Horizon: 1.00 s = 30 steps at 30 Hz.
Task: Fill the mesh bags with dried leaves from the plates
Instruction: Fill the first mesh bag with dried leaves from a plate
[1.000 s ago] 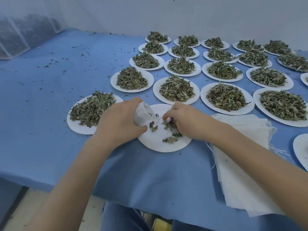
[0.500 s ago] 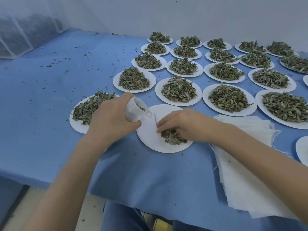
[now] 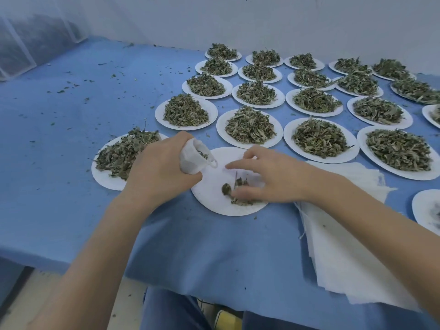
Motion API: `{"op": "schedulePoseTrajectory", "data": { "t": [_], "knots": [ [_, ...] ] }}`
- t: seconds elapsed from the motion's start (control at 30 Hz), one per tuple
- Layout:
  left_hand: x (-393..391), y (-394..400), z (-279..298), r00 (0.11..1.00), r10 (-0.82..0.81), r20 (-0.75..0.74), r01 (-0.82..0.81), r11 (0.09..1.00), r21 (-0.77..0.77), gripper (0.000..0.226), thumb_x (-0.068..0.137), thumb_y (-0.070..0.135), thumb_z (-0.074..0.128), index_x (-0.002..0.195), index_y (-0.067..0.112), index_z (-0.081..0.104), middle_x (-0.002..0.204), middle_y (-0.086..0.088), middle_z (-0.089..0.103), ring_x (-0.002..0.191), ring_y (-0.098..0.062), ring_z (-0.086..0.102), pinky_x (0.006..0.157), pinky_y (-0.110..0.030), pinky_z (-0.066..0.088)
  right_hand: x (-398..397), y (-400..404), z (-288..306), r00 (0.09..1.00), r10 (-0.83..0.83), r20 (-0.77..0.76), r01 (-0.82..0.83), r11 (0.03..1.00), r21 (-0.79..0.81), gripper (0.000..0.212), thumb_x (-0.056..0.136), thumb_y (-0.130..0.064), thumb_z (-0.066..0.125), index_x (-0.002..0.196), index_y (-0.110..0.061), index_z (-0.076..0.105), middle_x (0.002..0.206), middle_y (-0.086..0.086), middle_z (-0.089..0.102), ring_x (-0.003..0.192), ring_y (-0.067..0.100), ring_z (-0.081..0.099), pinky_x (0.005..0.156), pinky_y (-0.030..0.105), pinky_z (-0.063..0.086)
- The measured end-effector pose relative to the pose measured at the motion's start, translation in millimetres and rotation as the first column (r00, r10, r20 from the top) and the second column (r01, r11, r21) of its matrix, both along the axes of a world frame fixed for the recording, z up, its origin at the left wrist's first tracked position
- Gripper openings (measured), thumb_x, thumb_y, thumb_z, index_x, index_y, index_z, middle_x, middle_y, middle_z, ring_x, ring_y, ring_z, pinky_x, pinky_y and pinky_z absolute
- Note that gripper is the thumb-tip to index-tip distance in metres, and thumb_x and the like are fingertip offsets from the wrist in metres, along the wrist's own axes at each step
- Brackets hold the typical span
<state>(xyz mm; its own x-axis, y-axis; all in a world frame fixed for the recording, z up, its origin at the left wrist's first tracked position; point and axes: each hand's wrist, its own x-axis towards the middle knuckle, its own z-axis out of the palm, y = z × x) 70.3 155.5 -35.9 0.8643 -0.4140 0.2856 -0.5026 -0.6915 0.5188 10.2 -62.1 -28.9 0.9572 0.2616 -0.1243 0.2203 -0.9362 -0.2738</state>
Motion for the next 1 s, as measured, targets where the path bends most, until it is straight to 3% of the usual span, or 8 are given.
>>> {"op": "schedulePoseTrajectory", "data": {
  "t": [0.1, 0.23, 0.43, 0.6, 0.7, 0.8, 0.93, 1.0],
  "knots": [
    [-1, -2, 1, 1.0, -0.012, 0.003, 0.012, 1.0, 0.012, 0.032, 0.066, 0.026, 0.068, 0.088, 0.036, 0.047, 0.074, 0.011, 0.055, 0.072, -0.016, 0.05, 0.058, -0.03, 0.04, -3, 7, -2, 0.994, -0.031, -0.106, 0.018, 0.992, -0.122, 0.077, 0.07, -0.074, 0.055, 0.137, -0.043, 0.033, 0.124, -0.006, 0.03, 0.097, 0.011, 0.041, 0.089, 0.029, 0.04],
    [-2, -2, 3, 1.0, -0.018, 0.011, 0.018, 0.999, 0.027, 0.031, 0.065, 0.025, 0.068, 0.088, 0.033, 0.048, 0.073, 0.011, 0.053, 0.07, -0.016, 0.048, 0.056, -0.029, 0.037, 0, 14, -5, 0.998, 0.014, -0.059, -0.017, 0.999, -0.05, 0.048, 0.085, -0.051, 0.058, 0.129, -0.034, 0.046, 0.12, -0.004, 0.035, 0.092, 0.011, 0.045, 0.081, 0.025, 0.038],
    [-6, -7, 0, 1.0, -0.021, 0.021, 0.019, 0.995, 0.099, 0.035, 0.065, 0.026, 0.068, 0.097, 0.03, 0.052, 0.072, 0.014, 0.049, 0.076, -0.02, 0.049, 0.061, -0.03, 0.037, -5, 20, -6, 0.999, 0.012, 0.037, -0.017, 0.99, 0.138, 0.015, 0.082, -0.03, 0.07, 0.096, -0.025, 0.073, 0.097, -0.006, 0.06, 0.07, -0.006, 0.046, 0.073, 0.008, 0.034],
    [-8, -7, -1, 0.998, -0.055, 0.019, 0.052, 0.987, 0.155, 0.038, 0.067, 0.029, 0.066, 0.101, 0.03, 0.049, 0.083, 0.012, 0.052, 0.083, -0.021, 0.051, 0.067, -0.032, 0.042, -4, 23, -7, 0.994, -0.091, 0.062, 0.078, 0.979, 0.186, 0.008, 0.082, -0.023, 0.068, 0.086, -0.02, 0.075, 0.082, -0.012, 0.07, 0.071, -0.005, 0.053, 0.07, 0.004, 0.038],
    [-9, -4, 0, 0.998, -0.047, 0.031, 0.041, 0.981, 0.19, 0.037, 0.068, 0.03, 0.065, 0.102, 0.029, 0.051, 0.089, 0.01, 0.056, 0.085, -0.021, 0.052, 0.065, -0.03, 0.039, -3, 18, 5, 0.983, -0.176, 0.053, 0.146, 0.922, 0.358, 0.006, 0.079, -0.016, 0.071, 0.079, -0.02, 0.076, 0.061, -0.012, 0.067, 0.061, -0.007, 0.057, 0.063, 0.003, 0.041],
    [-11, -5, 0, 0.996, -0.062, 0.065, 0.043, 0.966, 0.254, 0.038, 0.071, 0.032, 0.064, 0.106, 0.026, 0.051, 0.093, 0.008, 0.058, 0.086, -0.023, 0.054, 0.064, -0.03, 0.038, -3, 12, 27, 0.966, -0.22, 0.133, 0.131, 0.868, 0.48, 0.005, 0.079, -0.017, 0.073, 0.077, -0.021, 0.076, 0.057, -0.011, 0.067, 0.055, -0.004, 0.06, 0.06, 0.005, 0.044],
    [-15, -15, -1, 0.984, -0.082, 0.16, 0.032, 0.955, 0.295, 0.037, 0.074, 0.034, 0.062, 0.107, 0.022, 0.05, 0.096, 0.004, 0.059, 0.084, -0.027, 0.057, 0.065, -0.034, 0.043, 3, 30, 44, 0.968, -0.097, 0.232, 0.015, 0.943, 0.332, 0.006, 0.079, -0.017, 0.071, 0.08, -0.02, 0.077, 0.063, -0.008, 0.07, 0.068, 0.004, 0.064, 0.069, 0.012, 0.047],
    [-18, -20, -2, 0.98, -0.089, 0.177, 0.044, 0.969, 0.242, 0.035, 0.072, 0.036, 0.064, 0.1, 0.021, 0.048, 0.087, 0.006, 0.056, 0.078, -0.025, 0.056, 0.059, -0.032, 0.036, 6, 42, 42, 0.967, -0.036, 0.253, -0.031, 0.966, 0.257, 0.011, 0.08, -0.013, 0.069, 0.085, -0.019, 0.077, 0.073, -0.002, 0.073, 0.068, 0.009, 0.064, 0.068, 0.013, 0.045]
  ]
}}
